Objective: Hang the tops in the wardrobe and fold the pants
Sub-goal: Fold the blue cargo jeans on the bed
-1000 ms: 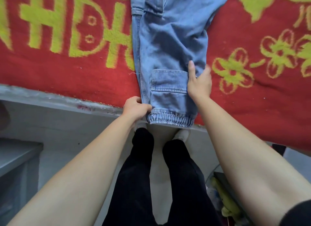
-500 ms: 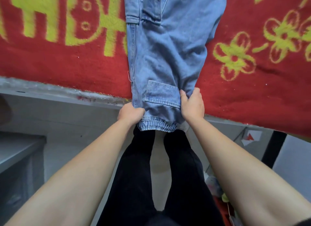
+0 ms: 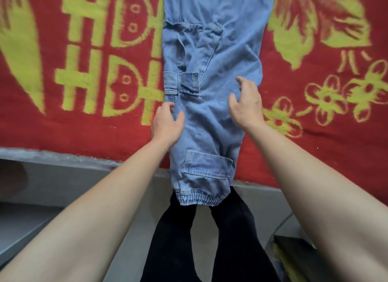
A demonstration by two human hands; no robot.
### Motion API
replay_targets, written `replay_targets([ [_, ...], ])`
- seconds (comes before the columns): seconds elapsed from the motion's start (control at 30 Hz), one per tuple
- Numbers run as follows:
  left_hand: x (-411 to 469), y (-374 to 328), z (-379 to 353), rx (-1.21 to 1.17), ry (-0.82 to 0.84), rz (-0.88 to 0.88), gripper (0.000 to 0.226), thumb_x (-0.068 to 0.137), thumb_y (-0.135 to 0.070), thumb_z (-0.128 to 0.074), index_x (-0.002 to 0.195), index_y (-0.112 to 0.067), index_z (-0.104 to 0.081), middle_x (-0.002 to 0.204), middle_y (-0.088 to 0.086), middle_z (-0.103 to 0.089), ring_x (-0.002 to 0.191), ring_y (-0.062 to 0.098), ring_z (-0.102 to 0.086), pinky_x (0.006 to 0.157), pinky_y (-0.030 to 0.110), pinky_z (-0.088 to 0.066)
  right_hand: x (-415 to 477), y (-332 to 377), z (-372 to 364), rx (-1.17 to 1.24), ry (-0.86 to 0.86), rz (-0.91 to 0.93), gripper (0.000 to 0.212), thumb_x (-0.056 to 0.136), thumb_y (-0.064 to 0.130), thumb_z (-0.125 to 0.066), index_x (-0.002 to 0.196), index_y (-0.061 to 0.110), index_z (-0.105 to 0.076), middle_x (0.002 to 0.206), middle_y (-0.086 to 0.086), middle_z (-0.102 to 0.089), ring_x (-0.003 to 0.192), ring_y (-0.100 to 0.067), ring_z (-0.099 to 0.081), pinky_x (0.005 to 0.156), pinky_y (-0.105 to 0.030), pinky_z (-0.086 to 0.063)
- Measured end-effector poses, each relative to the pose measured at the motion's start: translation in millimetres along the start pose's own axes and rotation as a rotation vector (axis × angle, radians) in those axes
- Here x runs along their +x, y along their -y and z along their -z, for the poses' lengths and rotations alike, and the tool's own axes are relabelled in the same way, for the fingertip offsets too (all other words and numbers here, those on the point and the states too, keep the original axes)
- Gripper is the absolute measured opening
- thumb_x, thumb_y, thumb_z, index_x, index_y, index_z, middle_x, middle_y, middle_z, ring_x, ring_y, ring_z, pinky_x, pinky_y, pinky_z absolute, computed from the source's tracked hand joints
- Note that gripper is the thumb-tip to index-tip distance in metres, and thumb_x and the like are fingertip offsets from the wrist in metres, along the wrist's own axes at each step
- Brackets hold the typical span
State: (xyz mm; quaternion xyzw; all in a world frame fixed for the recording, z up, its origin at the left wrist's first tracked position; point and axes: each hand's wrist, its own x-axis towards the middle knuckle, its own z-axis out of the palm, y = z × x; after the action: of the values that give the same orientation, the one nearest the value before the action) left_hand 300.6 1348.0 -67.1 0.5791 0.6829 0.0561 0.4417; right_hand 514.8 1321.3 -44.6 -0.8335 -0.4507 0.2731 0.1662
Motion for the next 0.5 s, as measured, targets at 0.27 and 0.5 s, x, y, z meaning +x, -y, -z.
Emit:
replay_targets([
  [0.27, 100, -39, -25, -0.077, -0.130, 0.019, 0.029, 0.081, -0.033, -0.077, 0.098, -0.014, -0.064, 0.071, -0.009, -0.054, 0.080, 0.013, -0.056, 0.086, 0.031, -0.047, 151, 56, -19, 0.164, -0.031, -0.064, 0.027, 0.087, 0.031, -0.047, 0.087, 0.020, -0.073, 0.089, -0.002, -0.072, 0.094, -0.024, -0.067, 0.090, -0.029, -0.047],
  [0.5, 125, -23, -37, -0.206, -0.142, 0.153, 0.038, 0.070, -0.028, -0.087, 0.088, -0.017, -0.056, 0.068, -0.008, -0.047, 0.061, 0.006, -0.046, 0.070, 0.024, -0.045, 233, 63, -44, 0.100, 0.029, -0.262, 0.042, 0.092, 0.050, -0.055, 0.111, 0.016, -0.071, 0.120, -0.004, -0.069, 0.118, -0.022, -0.060, 0.090, -0.025, -0.044],
])
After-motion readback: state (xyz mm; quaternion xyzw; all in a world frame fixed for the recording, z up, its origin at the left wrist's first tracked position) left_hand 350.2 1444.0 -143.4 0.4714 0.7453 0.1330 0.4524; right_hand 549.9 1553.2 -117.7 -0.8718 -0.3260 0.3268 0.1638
